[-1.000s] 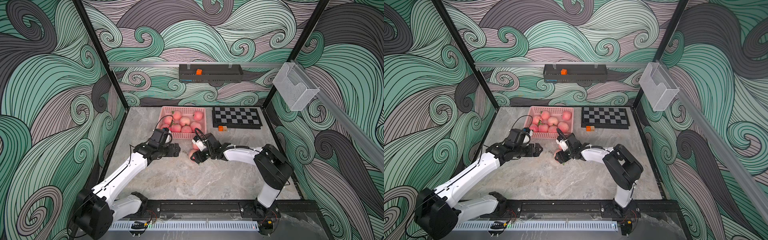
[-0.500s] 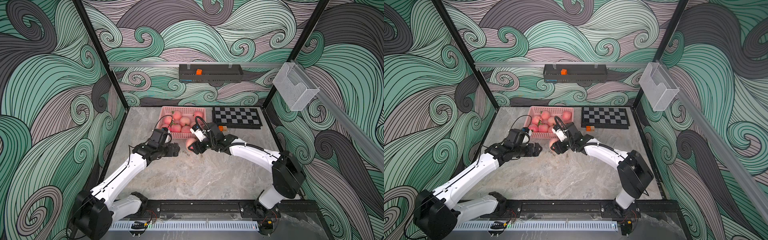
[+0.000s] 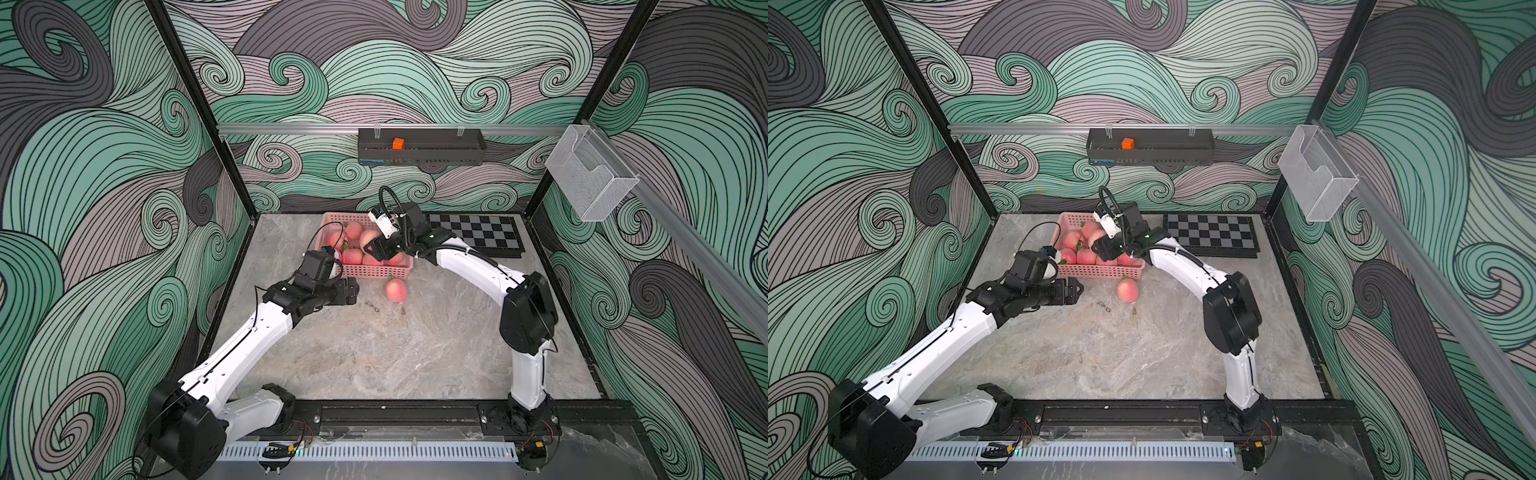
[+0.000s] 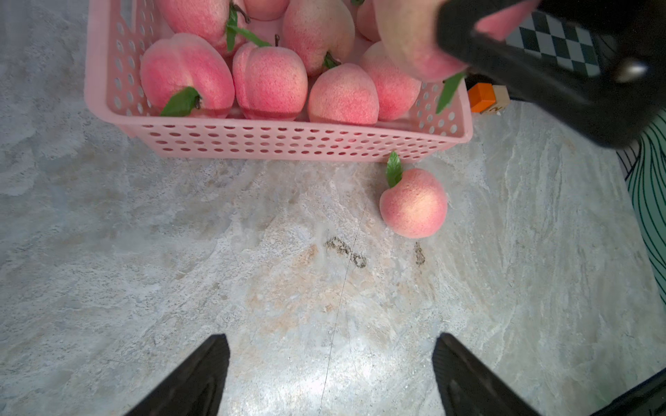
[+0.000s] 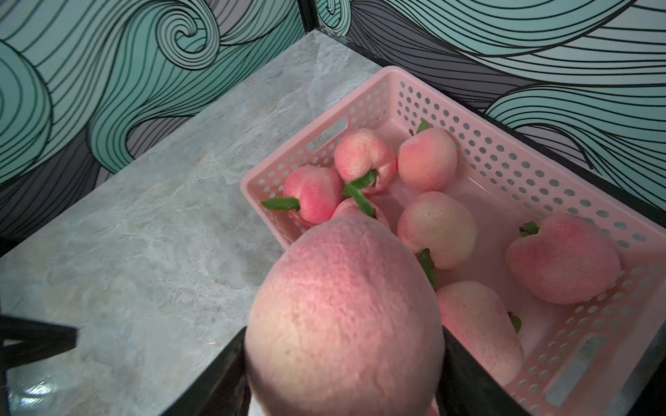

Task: Put the peaches into the basket
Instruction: Place the peach in the basket.

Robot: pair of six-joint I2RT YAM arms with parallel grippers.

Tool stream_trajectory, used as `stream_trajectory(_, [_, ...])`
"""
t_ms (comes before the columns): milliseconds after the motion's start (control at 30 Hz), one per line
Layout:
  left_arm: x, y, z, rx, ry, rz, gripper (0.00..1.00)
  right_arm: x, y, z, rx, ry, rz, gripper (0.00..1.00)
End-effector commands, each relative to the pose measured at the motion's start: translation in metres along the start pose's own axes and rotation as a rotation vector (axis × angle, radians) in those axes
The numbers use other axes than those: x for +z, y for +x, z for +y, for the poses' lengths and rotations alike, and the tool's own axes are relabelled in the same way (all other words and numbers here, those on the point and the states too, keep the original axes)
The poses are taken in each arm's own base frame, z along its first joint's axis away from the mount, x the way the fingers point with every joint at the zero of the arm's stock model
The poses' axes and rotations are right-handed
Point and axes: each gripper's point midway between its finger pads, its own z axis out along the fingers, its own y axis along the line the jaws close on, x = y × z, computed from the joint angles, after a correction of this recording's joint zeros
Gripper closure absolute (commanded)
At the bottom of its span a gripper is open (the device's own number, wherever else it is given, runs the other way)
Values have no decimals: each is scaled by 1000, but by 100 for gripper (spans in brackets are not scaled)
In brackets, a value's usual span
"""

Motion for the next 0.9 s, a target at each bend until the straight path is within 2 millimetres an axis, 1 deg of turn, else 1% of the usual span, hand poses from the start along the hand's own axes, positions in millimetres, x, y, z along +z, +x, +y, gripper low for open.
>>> stream_trajectory(0, [-4, -16, -1, 11, -8, -24, 11, 15, -7, -14, -51, 32, 12, 28])
stream_trajectory(167, [1, -23, -1, 8, -6, -23, 11, 38, -15, -40, -55, 65, 13, 28])
stream_trajectory(367, [8, -27, -2, -2, 2, -13, 11, 54, -16, -63, -66, 106, 29, 27])
stream_trajectory(600, [10, -31, -2, -4, 4, -16, 11, 68, -22, -78, -69, 138, 13, 23])
stream_trajectory(867, [18, -28, 1, -13, 2, -2, 11, 91, -25, -96, -67, 198, -14, 23])
